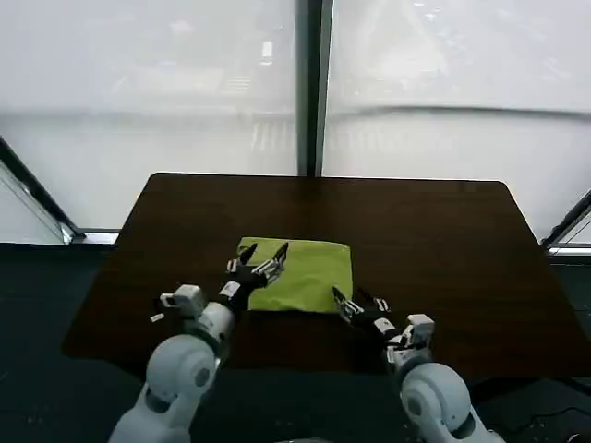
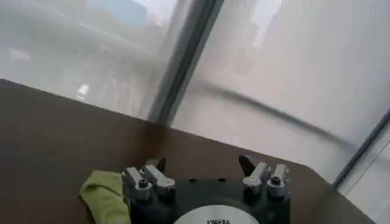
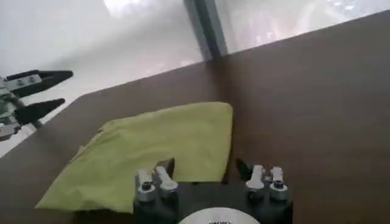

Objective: Fold and organize the clothes.

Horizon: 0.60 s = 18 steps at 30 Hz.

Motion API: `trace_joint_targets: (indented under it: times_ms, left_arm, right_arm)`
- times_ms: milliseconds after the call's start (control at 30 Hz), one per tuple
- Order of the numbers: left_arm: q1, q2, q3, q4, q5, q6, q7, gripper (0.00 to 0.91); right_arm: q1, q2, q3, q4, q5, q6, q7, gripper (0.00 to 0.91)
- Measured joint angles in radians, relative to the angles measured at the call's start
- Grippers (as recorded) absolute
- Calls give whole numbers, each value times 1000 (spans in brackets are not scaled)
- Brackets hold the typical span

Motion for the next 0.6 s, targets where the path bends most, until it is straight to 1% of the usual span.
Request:
trace_joint_targets:
  times_ms: [167, 267, 367, 467, 533, 600]
  left_arm:
    - [20, 8, -26, -4, -1, -4, 0, 878]
    - [31, 10, -40, -5, 0, -7, 0, 878]
    - [41, 11, -53, -6, 0, -8, 1, 878]
    - [50, 10, -66, -7, 3, -10, 3, 878]
    - [56, 9, -74, -7, 7, -15, 5, 878]
    - [63, 7, -81, -6, 10, -19, 8, 878]
  right_arm:
    - [1, 19, -2, -9, 15, -10, 13, 0]
    - [6, 28, 5, -9, 16, -15, 34, 0]
    - [10, 33, 23, -5, -1, -12, 56, 0]
    - [1, 34, 57, 6, -55, -2, 84, 0]
    - [-11, 34, 87, 15, -110, 10, 102, 0]
    - [-32, 35, 131, 26, -158, 6, 124, 0]
